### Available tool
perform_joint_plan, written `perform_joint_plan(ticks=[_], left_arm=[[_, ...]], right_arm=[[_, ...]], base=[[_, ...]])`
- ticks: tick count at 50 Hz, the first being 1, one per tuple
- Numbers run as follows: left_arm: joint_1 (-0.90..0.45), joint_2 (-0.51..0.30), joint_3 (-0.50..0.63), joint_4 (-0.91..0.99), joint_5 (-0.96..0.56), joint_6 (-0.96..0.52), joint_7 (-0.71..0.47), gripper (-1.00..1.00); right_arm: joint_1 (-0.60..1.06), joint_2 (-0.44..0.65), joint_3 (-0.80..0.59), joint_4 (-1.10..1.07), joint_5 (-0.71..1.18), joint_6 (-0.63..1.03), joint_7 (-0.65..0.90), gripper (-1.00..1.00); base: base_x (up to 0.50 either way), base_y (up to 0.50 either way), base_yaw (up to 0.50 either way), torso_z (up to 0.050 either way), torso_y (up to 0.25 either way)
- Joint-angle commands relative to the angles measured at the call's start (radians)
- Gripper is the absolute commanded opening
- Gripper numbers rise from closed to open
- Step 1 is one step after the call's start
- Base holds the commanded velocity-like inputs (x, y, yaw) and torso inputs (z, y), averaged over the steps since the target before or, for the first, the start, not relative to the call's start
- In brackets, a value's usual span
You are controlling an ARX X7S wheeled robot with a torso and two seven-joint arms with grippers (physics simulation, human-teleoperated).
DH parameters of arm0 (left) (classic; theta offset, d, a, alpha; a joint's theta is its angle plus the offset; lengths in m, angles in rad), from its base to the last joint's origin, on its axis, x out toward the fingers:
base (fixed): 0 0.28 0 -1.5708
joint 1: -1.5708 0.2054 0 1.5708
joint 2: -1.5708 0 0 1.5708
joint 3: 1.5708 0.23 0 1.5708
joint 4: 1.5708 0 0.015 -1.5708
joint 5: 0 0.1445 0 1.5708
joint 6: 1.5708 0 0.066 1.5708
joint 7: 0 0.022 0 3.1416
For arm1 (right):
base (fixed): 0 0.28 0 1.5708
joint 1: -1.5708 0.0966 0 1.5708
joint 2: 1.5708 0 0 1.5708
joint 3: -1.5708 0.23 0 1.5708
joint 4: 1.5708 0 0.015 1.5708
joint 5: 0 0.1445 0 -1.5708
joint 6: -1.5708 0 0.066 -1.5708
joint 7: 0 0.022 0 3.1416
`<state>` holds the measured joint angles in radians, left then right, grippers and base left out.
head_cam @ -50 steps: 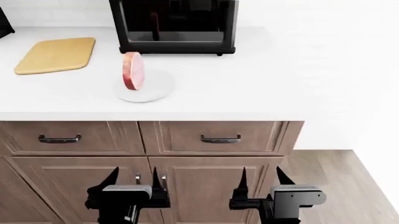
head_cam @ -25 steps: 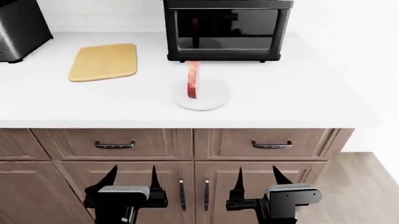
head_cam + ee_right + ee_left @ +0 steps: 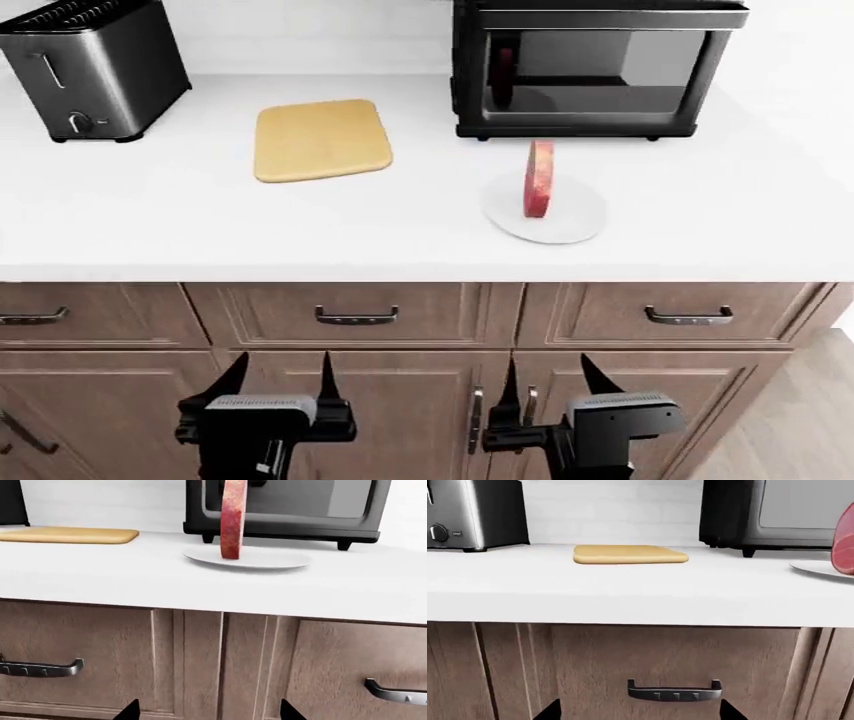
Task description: Pick the ham from the plate and place it on the cutting board. Then pick the condiment bottle from the cabinet and place it next to the cutting board.
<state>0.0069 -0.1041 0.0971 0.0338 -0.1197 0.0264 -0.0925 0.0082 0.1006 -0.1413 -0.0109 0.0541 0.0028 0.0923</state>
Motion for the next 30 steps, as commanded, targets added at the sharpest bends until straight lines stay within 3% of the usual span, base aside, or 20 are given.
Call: perform_joint_plan(ticks=[1,8,18,25,30], left_arm=[[-0.022,-0.027,0.005,0.077,-0.028,-0.076,-0.013,1.0],[-0.085,-0.064,0.007,0.255,-0.078,-0.282,-0.016,1.0],[-0.197,-0.114,-0.003,0.498,-0.149,-0.603,-0.059,1.0],[-0.256,-0.13,-0.006,0.612,-0.18,-0.737,-0.084,1.0],[-0.273,-0.134,-0.008,0.645,-0.195,-0.771,-0.09,1.0]], right_arm=[[0.002,0.019,-0.015,-0.071,0.016,0.066,0.011,1.0],[0.035,0.043,-0.007,-0.299,0.064,0.276,0.01,1.0],[0.169,0.066,0.004,-0.615,0.112,0.72,0.061,1.0],[0.203,0.063,0.03,-0.719,0.16,0.799,0.06,1.0],[0.199,0.062,0.039,-0.731,0.177,0.8,0.059,1.0]], base=[[0.0,0.27,0.0,0.05,0.051],[0.0,0.04,0.0,0.05,0.051],[0.0,0.0,0.0,0.043,0.036],[0.06,0.05,0.0,0.0,0.0],[0.35,0.39,0.0,0.0,0.0]])
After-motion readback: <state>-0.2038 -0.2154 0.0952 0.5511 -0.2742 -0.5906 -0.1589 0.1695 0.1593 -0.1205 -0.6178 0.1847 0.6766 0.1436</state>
